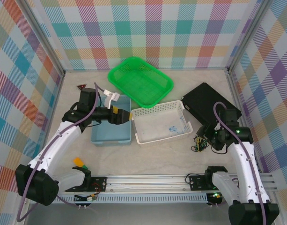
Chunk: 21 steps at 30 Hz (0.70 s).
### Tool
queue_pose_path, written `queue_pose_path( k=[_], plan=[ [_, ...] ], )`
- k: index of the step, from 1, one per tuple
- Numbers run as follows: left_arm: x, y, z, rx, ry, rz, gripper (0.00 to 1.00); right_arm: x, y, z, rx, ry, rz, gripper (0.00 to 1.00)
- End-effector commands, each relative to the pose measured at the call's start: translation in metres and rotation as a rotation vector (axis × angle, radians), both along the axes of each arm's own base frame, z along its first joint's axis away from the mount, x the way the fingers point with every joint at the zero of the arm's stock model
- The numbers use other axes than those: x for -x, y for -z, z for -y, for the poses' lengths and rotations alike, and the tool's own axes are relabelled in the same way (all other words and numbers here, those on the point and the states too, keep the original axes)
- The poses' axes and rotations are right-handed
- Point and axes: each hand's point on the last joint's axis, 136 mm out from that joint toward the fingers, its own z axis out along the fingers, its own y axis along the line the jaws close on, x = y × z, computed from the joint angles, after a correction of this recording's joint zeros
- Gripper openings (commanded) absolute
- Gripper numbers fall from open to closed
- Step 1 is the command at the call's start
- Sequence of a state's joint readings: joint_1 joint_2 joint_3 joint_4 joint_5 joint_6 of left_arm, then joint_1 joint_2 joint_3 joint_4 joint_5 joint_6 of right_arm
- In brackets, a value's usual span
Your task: Untangle the cables
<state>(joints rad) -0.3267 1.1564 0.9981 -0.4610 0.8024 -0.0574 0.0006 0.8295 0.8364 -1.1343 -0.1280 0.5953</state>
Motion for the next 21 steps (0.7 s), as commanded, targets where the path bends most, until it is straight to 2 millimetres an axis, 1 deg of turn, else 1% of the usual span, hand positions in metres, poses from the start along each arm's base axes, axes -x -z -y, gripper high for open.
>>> queue_pose_path(
  k=[1, 2, 5, 7, 10, 14, 16, 18, 21],
  plan=[
    [0.016, 0.013, 0.018, 0.021, 0.122, -0.026, 0.90, 0.010, 0.011, -0.007, -0.043, 0.000, -0.063, 0.60],
    [0.015, 0.017, 0.019, 0.016, 0.126, -0.037, 0.90, 0.007, 0.011, -0.006, -0.034, 0.006, -0.053, 0.59],
    [0.015, 0.025, 0.023, 0.014, 0.141, -0.069, 0.89, -0.001, 0.016, 0.000, -0.006, 0.031, -0.041, 0.53],
    [0.013, 0.028, 0.024, 0.013, 0.143, -0.072, 0.89, -0.006, 0.020, 0.003, 0.006, 0.055, -0.032, 0.49],
    [0.012, 0.028, 0.025, 0.014, 0.144, -0.057, 0.89, -0.018, 0.027, 0.003, 0.002, 0.052, -0.005, 0.43],
    [0.010, 0.031, 0.025, 0.004, 0.144, -0.052, 0.89, -0.028, 0.035, 0.007, 0.038, 0.023, 0.001, 0.41],
    [0.010, 0.033, 0.025, 0.005, 0.146, -0.056, 0.89, -0.035, 0.037, 0.005, 0.037, 0.004, 0.032, 0.38],
    [0.008, 0.035, 0.025, 0.001, 0.143, -0.061, 0.89, -0.037, 0.043, 0.009, 0.066, 0.000, 0.020, 0.34],
    [0.004, 0.040, 0.024, -0.034, 0.136, -0.083, 0.89, -0.038, 0.051, 0.009, 0.071, -0.009, -0.004, 0.33]
  ],
)
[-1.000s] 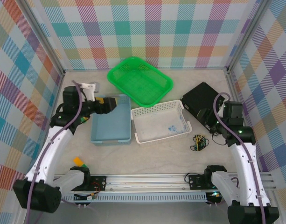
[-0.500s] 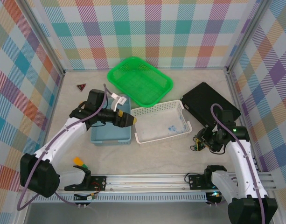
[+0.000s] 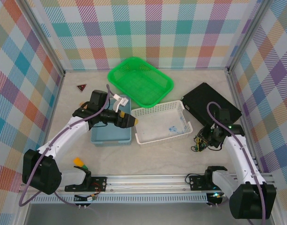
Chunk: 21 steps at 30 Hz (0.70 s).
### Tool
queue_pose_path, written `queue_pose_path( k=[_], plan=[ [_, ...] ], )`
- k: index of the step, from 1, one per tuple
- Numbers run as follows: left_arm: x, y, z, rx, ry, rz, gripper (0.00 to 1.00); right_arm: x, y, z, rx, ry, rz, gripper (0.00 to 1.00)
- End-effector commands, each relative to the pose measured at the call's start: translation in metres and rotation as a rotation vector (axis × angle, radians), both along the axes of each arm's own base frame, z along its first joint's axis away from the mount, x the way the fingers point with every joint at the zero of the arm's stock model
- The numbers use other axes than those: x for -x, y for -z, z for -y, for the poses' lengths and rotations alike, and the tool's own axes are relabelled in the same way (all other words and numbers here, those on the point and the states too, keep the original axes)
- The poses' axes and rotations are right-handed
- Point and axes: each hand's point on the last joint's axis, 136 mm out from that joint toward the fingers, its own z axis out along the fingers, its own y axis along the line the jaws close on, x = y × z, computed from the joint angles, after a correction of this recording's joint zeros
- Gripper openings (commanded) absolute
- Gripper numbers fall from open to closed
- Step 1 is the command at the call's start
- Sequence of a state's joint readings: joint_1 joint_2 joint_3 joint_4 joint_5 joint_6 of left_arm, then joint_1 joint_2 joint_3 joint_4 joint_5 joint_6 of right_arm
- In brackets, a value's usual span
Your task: Untangle the cables
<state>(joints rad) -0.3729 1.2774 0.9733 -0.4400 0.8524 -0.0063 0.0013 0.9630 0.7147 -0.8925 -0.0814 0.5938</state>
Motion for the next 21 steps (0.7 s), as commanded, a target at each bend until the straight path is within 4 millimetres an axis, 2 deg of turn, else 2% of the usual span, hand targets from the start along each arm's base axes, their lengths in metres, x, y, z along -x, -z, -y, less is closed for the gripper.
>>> queue_pose_path(
  k=[1, 5, 8, 13, 15, 21],
  plan=[
    [0.001, 0.003, 0.003, -0.018, 0.034, -0.003, 0.88, -0.004, 0.010, 0.002, 0.030, -0.023, 0.000, 0.33],
    [0.001, 0.003, 0.003, -0.019, 0.037, 0.002, 0.88, -0.004, 0.013, 0.006, 0.056, -0.017, 0.005, 0.30],
    [0.001, 0.001, 0.003, -0.017, 0.035, 0.017, 0.88, -0.005, 0.013, 0.009, 0.075, -0.015, 0.025, 0.24],
    [0.001, -0.003, 0.002, -0.012, 0.032, 0.029, 0.88, -0.005, 0.006, 0.013, 0.100, -0.002, 0.044, 0.07],
    [0.003, -0.007, 0.002, -0.009, 0.031, 0.036, 0.88, -0.005, -0.003, 0.017, 0.117, 0.016, 0.070, 0.00],
    [-0.001, -0.033, 0.004, 0.021, 0.027, 0.104, 0.88, -0.010, -0.057, 0.022, 0.144, 0.033, 0.179, 0.00]
  ],
)
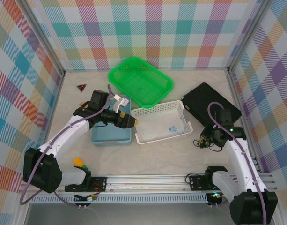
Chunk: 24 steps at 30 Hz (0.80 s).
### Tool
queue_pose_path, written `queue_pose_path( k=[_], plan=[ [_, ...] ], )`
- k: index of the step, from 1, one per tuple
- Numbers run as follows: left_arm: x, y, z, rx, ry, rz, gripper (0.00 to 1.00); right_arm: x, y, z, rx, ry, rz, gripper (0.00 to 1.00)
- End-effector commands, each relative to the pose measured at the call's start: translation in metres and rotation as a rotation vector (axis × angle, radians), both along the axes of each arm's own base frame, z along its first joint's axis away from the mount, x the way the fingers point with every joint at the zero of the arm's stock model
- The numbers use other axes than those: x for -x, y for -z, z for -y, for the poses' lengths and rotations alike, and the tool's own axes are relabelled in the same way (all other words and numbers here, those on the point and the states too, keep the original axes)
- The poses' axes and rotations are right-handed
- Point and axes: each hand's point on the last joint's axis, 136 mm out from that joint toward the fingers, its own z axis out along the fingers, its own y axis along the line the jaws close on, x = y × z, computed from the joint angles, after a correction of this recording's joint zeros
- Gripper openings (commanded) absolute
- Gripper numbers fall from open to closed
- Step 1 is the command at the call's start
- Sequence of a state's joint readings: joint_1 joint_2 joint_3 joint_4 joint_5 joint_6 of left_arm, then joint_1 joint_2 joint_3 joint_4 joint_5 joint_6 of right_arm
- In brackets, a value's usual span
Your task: Untangle the cables
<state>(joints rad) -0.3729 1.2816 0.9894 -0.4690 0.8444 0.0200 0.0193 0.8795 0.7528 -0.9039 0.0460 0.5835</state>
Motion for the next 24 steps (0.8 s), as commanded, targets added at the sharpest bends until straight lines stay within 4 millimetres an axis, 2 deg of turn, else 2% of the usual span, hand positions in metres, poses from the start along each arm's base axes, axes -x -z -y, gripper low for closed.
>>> queue_pose_path(
  k=[1, 4, 7, 10, 13, 16, 20, 24],
  plan=[
    [-0.002, -0.037, 0.006, 0.043, 0.020, 0.107, 0.88, -0.005, -0.042, 0.003, 0.023, 0.006, 0.089, 0.00],
    [-0.006, -0.053, 0.009, 0.074, 0.021, 0.164, 0.88, -0.009, -0.074, 0.005, 0.028, 0.013, 0.164, 0.00],
    [-0.011, -0.067, 0.011, 0.103, 0.021, 0.240, 0.88, -0.018, -0.116, 0.005, 0.039, 0.002, 0.297, 0.00],
    [-0.021, -0.082, 0.014, 0.141, 0.014, 0.334, 0.92, -0.035, -0.169, -0.007, 0.014, -0.076, 0.479, 0.00],
    [-0.036, -0.096, 0.019, 0.188, -0.010, 0.392, 0.95, -0.052, -0.216, -0.030, -0.062, -0.189, 0.624, 0.00],
    [-0.051, -0.112, 0.025, 0.223, -0.028, 0.431, 0.98, -0.067, -0.248, -0.058, -0.171, -0.324, 0.715, 0.00],
    [-0.059, -0.129, 0.036, 0.226, 0.004, 0.487, 1.00, -0.079, -0.279, -0.095, -0.312, -0.529, 0.808, 0.00],
    [-0.062, -0.135, 0.038, 0.210, 0.017, 0.509, 1.00, -0.082, -0.305, -0.122, -0.429, -0.721, 0.874, 0.00]
  ],
)
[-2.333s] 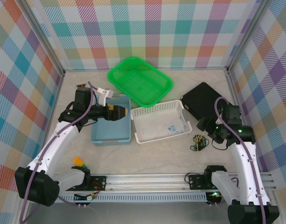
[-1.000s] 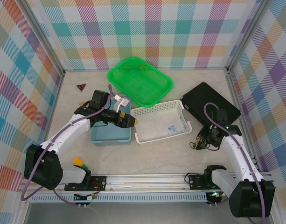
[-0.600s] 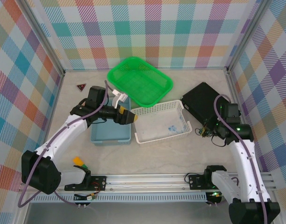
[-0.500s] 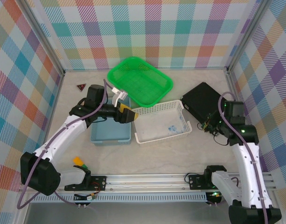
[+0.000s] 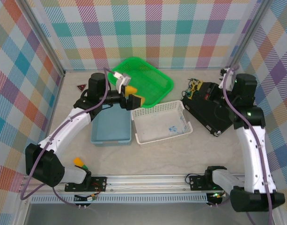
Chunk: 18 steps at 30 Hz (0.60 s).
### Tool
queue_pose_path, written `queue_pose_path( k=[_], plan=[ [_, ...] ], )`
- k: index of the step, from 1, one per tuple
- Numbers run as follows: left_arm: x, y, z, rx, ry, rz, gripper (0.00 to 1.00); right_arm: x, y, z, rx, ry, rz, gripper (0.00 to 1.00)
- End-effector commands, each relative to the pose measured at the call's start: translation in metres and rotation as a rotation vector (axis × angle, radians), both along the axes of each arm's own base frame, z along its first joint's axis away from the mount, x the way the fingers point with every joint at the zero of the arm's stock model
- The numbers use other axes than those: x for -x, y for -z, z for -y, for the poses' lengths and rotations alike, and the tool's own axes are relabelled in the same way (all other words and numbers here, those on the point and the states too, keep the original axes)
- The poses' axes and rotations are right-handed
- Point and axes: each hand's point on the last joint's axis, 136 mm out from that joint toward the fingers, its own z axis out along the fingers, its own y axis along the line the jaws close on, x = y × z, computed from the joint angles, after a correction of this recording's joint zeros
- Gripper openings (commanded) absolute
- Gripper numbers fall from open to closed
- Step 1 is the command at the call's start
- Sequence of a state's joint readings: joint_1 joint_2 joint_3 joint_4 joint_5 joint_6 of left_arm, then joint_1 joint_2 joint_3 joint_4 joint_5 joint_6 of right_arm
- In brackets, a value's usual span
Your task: Untangle the cables
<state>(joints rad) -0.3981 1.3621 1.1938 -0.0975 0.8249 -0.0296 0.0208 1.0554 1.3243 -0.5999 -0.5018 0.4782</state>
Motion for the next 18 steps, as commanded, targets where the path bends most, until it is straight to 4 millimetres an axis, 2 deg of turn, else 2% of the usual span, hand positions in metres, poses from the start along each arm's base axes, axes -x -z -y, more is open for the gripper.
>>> queue_pose_path(
  k=[1, 7, 10, 18],
  plan=[
    [0.003, -0.025, 0.005, 0.027, 0.029, 0.096, 1.00, 0.013, -0.054, -0.037, -0.071, -0.285, 0.202, 0.00],
    [0.021, -0.047, 0.011, 0.127, 0.118, 0.075, 1.00, 0.021, -0.067, -0.070, -0.130, -0.557, 0.279, 0.00],
    [0.020, -0.055, 0.011, 0.155, 0.108, 0.079, 0.99, 0.027, -0.066, -0.091, -0.104, -0.664, 0.321, 0.00],
    [0.024, -0.072, 0.010, 0.234, 0.117, 0.057, 0.99, 0.031, -0.056, -0.135, -0.068, -0.780, 0.356, 0.00]
  ],
)
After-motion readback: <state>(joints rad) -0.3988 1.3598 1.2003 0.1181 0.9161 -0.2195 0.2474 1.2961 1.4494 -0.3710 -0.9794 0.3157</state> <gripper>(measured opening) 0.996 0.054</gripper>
